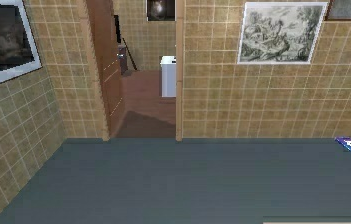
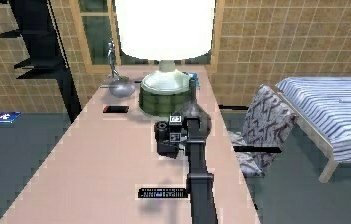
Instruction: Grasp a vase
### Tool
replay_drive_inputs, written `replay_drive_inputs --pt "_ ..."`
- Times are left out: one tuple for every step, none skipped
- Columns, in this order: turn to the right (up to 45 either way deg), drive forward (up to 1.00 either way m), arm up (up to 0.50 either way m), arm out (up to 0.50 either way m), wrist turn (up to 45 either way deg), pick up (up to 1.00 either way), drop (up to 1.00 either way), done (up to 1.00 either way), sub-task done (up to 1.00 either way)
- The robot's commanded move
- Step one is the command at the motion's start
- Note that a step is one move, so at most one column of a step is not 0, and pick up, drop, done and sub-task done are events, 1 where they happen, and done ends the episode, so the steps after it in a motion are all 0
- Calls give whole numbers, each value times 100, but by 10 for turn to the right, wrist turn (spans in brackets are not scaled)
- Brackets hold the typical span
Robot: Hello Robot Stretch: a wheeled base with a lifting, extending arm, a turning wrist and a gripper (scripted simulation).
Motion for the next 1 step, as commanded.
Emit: replay_drive_inputs --pt "0 0 0 0 0 0 0 100 0"
